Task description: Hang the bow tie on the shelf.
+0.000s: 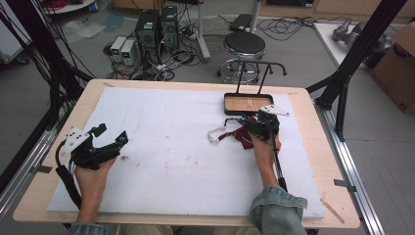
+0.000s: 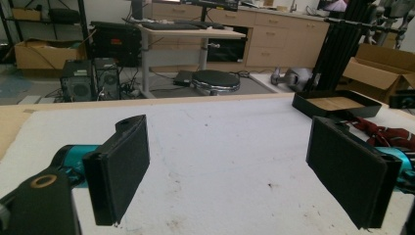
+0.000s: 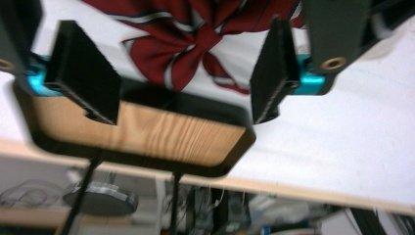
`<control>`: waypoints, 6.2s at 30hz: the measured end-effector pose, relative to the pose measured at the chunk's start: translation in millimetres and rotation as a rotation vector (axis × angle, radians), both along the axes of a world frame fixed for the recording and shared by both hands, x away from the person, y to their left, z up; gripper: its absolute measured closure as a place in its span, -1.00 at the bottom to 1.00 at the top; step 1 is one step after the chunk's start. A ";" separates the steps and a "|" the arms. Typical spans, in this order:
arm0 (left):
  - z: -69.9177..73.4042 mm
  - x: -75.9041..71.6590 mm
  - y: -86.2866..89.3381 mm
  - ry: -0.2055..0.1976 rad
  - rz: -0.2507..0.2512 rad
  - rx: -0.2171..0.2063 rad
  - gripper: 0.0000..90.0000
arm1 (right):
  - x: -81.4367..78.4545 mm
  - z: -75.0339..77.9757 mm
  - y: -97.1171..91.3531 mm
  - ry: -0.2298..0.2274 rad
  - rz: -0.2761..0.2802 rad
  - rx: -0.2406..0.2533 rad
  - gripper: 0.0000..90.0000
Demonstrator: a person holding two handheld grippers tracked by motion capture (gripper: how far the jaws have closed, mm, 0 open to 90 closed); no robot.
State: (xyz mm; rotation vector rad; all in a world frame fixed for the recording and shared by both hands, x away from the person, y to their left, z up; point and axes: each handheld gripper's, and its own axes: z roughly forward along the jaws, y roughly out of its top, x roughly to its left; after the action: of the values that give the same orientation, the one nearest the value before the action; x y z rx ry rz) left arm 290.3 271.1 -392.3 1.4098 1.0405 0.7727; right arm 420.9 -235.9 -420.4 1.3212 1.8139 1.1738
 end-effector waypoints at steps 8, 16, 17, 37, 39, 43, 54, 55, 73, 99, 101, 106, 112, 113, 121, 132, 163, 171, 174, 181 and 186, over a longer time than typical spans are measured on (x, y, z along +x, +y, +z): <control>0.4 0.4 3.4 -0.001 0.008 -0.010 -0.63 | 16.3 -25.3 6.4 0.166 0.017 -0.029 -0.10; 0.6 1.1 1.2 -0.001 0.001 -0.010 -0.63 | 21.2 -29.5 11.9 0.214 0.025 -0.096 0.36; 0.5 1.1 1.0 -0.001 0.002 -0.010 -0.63 | 20.8 -29.3 12.6 0.216 0.032 -0.103 0.44; 1.0 -0.6 3.8 -0.003 0.016 -0.009 -0.63 | 3.4 21.5 -13.4 -0.001 -0.031 -0.115 0.62; 0.5 -0.3 3.3 -0.002 0.015 -0.008 -0.63 | 1.4 31.4 -19.2 -0.045 -0.033 -0.116 0.62; -0.7 0.9 2.0 0.007 0.013 0.003 -0.62 | 0.0 49.3 -29.6 -0.107 -0.030 -0.130 0.62; -1.2 0.8 -0.4 0.011 0.021 0.015 -0.62 | 8.9 87.5 -63.7 -0.210 -0.097 -0.132 0.62; -0.4 0.7 -1.7 0.006 0.019 0.016 -0.62 | 10.6 89.9 -65.9 -0.217 -0.099 -0.137 0.62; -4.4 4.8 -9.0 0.025 -0.005 0.051 -0.62 | 53.1 126.8 -76.2 -0.282 -0.046 -0.169 0.62; -8.0 6.8 -17.1 0.036 -0.031 0.074 -0.62 | 86.3 92.9 -112.3 -0.033 -0.240 -0.163 0.60; -8.0 6.9 -17.4 0.037 -0.031 0.075 -0.62 | 87.0 91.4 -111.8 -0.023 -0.234 -0.165 0.60; -7.8 6.7 -17.9 0.036 -0.034 0.074 -0.62 | 87.8 90.5 -110.4 -0.019 -0.229 -0.169 0.55; -7.4 6.5 -17.7 0.033 -0.033 0.073 -0.62 | 84.2 94.7 -113.3 -0.026 -0.233 -0.132 0.43; -7.3 6.6 -17.8 0.032 -0.034 0.073 -0.62 | 83.4 95.4 -114.2 -0.025 -0.234 -0.129 0.41; -2.9 4.6 -18.9 0.018 -0.038 0.069 -0.62 | 74.5 104.6 -122.7 -0.034 -0.244 -0.074 0.31; -0.5 4.7 -20.8 0.006 -0.041 0.061 -0.62 | 35.4 128.2 -129.0 -0.131 -0.215 0.004 -0.07; -0.1 0.1 -25.7 -0.002 -0.050 0.078 -0.62 | -103.4 99.7 -123.8 -0.313 -0.179 0.100 -0.61; -1.3 0.4 -25.7 0.002 -0.047 0.079 -0.62 | -123.0 67.7 -123.2 -0.298 -0.173 0.146 -0.65; -2.3 0.9 -26.2 0.006 -0.049 0.080 -0.62 | -130.6 52.3 -120.7 -0.278 -0.159 0.158 -0.65; -5.9 2.3 -28.7 0.016 -0.049 0.095 -0.62 | -147.9 15.6 -106.7 -0.249 -0.127 0.137 -0.66; -6.9 2.9 -29.5 0.024 -0.050 0.099 -0.62 | -150.0 3.9 -101.7 -0.219 -0.112 0.119 -0.66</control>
State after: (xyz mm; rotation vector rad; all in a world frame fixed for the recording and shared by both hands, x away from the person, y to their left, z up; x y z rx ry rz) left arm 293.1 241.7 -399.2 1.5268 0.9927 0.7812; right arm 270.9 -337.5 -416.5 1.2864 1.5167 1.3258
